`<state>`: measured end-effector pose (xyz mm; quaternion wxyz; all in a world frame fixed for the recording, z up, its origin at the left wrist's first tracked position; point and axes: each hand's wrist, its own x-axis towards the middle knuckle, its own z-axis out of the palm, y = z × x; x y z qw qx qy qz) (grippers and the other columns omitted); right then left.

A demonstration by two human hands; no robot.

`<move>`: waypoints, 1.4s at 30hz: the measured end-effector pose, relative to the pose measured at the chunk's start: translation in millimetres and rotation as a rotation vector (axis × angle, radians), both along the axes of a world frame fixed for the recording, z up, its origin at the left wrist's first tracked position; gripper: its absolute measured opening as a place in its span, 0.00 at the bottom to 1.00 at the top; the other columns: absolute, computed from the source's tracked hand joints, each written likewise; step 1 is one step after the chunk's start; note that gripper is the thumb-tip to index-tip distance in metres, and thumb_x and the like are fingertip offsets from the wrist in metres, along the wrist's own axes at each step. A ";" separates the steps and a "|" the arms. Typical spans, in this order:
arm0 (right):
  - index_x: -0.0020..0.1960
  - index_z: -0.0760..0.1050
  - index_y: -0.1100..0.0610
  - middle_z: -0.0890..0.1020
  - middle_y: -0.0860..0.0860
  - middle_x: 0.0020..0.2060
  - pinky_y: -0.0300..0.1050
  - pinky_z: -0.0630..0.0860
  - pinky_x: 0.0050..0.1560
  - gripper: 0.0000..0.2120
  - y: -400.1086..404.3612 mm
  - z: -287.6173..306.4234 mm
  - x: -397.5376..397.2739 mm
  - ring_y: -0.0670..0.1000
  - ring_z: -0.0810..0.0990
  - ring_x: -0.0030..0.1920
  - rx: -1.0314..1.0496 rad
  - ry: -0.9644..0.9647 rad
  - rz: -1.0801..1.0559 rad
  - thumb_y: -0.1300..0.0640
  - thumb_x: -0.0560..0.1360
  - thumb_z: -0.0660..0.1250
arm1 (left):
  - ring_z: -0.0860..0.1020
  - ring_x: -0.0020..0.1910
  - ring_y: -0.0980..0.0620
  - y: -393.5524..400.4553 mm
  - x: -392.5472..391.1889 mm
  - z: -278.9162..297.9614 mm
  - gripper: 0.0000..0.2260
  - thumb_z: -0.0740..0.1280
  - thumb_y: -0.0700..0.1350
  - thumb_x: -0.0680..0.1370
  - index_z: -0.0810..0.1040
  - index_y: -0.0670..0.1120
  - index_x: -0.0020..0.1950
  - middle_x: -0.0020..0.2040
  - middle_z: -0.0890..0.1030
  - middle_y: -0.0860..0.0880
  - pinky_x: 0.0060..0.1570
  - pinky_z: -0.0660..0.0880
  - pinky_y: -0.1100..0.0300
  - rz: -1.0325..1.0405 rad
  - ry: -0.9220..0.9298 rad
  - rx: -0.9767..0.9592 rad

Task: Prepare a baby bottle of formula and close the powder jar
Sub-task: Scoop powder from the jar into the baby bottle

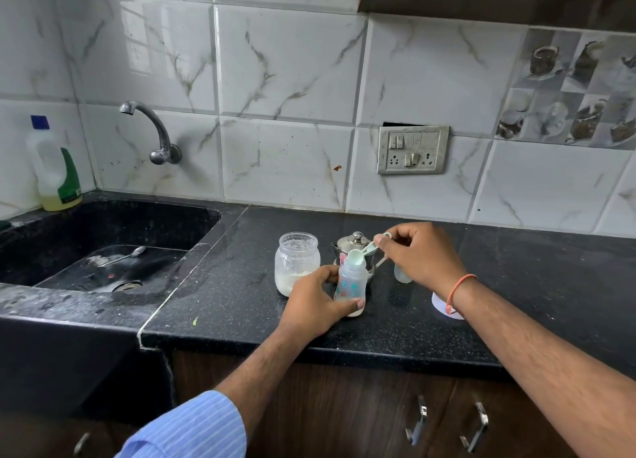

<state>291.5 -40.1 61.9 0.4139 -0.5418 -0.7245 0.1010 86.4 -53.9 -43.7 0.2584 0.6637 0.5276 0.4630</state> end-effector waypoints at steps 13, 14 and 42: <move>0.45 0.84 0.57 0.84 0.48 0.34 0.41 0.64 0.31 0.09 9.1 5.3 0.4 0.47 0.71 0.35 -0.376 0.670 0.046 0.52 0.80 0.74 | 0.77 0.58 0.59 -39.1 -11.2 -12.8 0.27 0.82 0.54 0.75 0.73 0.56 0.69 0.64 0.74 0.65 0.60 0.78 0.59 0.341 -0.040 0.395; 0.46 0.84 0.56 0.84 0.48 0.35 0.42 0.65 0.33 0.09 9.6 7.6 -2.2 0.47 0.72 0.35 -0.371 0.672 0.046 0.52 0.80 0.74 | 0.74 0.64 0.58 -35.5 -16.9 -12.5 0.30 0.82 0.54 0.74 0.72 0.54 0.71 0.67 0.71 0.62 0.66 0.77 0.53 0.384 -0.033 0.439; 0.56 0.87 0.37 0.75 0.41 0.70 0.64 0.55 0.81 0.13 24.3 12.3 -109.4 0.49 0.66 0.74 0.225 -0.748 0.095 0.36 0.80 0.67 | 0.74 0.71 0.63 11.4 -82.6 -2.7 0.42 0.85 0.45 0.72 0.69 0.51 0.81 0.75 0.72 0.58 0.65 0.69 0.77 0.115 0.091 0.349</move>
